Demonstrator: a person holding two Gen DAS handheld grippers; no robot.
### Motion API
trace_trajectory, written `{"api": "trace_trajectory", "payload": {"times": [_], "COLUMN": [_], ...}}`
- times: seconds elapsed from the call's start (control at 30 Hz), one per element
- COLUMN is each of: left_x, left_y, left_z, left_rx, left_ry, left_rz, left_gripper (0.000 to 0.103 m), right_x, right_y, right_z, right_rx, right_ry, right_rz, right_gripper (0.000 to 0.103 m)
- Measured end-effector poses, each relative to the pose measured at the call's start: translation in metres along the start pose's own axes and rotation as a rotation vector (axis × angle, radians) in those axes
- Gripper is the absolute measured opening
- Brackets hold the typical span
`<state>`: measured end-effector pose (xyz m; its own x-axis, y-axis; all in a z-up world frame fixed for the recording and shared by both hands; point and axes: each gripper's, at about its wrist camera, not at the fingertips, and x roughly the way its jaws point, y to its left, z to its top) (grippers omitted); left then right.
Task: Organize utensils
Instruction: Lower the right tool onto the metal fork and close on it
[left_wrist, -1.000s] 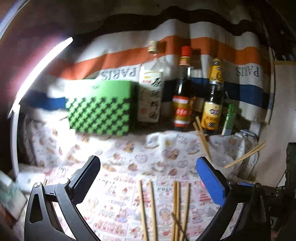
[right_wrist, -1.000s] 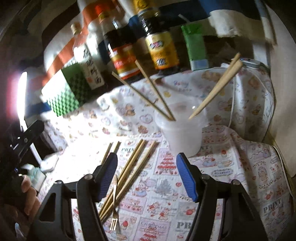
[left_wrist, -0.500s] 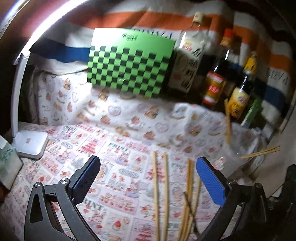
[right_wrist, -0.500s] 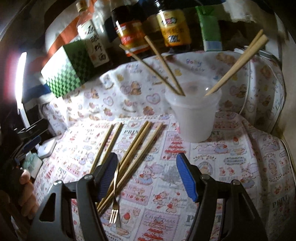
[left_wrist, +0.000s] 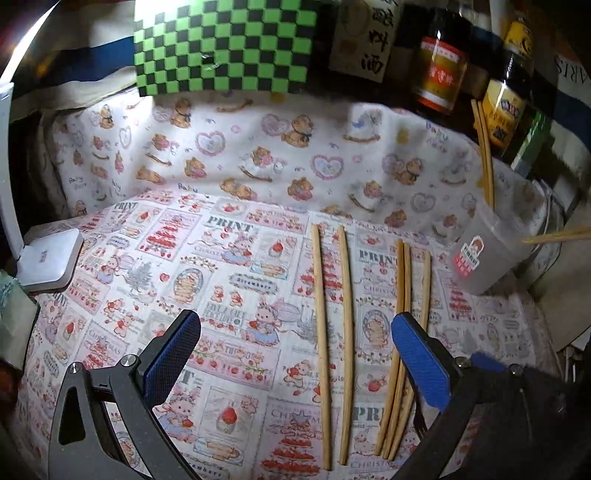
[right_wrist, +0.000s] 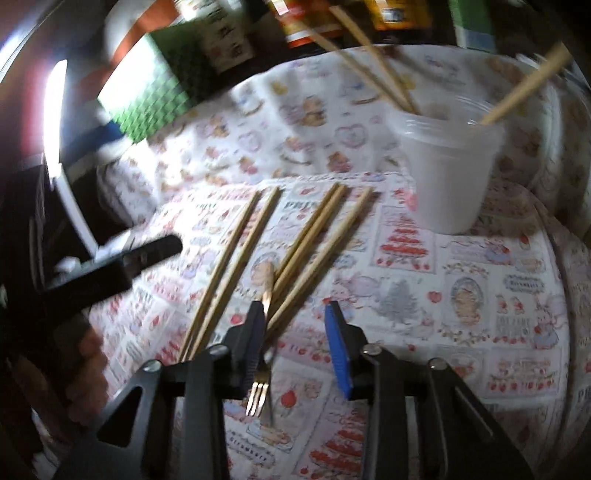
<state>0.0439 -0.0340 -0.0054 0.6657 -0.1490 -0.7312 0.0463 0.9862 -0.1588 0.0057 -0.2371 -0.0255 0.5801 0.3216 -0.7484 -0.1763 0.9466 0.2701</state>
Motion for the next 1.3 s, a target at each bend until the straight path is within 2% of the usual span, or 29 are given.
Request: {"api": "trace_trajectory", "payload": {"times": [0.17, 0.33, 0.43, 0.6, 0.77, 0.9, 0.97, 1.07, 1.17, 1.3], "left_x": [-0.004, -0.002, -0.003, -0.008, -0.015, -0.019, -0.021, -0.021, -0.020, -0.021], "left_y": [0.007, 0.007, 0.007, 0.007, 0.008, 0.010, 0.012, 0.014, 0.016, 0.016], "left_z": [0.005, 0.007, 0.006, 0.006, 0.007, 0.008, 0.008, 0.009, 0.010, 0.010], "left_rx": [-0.033, -0.028, -0.031, -0.034, -0.034, -0.040, -0.048, -0.054, -0.070, -0.071], "left_ry": [-0.022, -0.015, -0.017, -0.034, -0.074, -0.096, -0.113, -0.121, -0.115, -0.117], "left_rz": [0.012, 0.021, 0.027, 0.008, 0.042, 0.049, 0.064, 0.083, 0.069, 0.068], "left_gripper": [0.103, 0.103, 0.103, 0.103, 0.103, 0.103, 0.103, 0.103, 0.103, 0.103], "right_x": [0.012, 0.016, 0.014, 0.002, 0.001, 0.006, 0.001, 0.001, 0.004, -0.001], "right_y": [0.021, 0.027, 0.022, 0.005, 0.016, 0.021, 0.022, 0.013, 0.003, 0.009], "right_z": [-0.011, -0.015, -0.011, -0.008, -0.011, -0.014, -0.017, -0.021, -0.023, -0.024], "right_rx": [-0.108, -0.145, -0.116, 0.067, 0.000, -0.030, -0.024, 0.047, 0.116, 0.094], "right_ry": [0.052, 0.093, 0.138, 0.161, 0.120, 0.191, 0.194, 0.212, 0.237, 0.207], "right_rz": [0.002, -0.037, -0.048, 0.042, -0.039, -0.073, -0.096, -0.085, -0.066, -0.056], "right_gripper": [0.022, 0.019, 0.016, 0.011, 0.011, 0.011, 0.011, 0.011, 0.011, 0.014]}}
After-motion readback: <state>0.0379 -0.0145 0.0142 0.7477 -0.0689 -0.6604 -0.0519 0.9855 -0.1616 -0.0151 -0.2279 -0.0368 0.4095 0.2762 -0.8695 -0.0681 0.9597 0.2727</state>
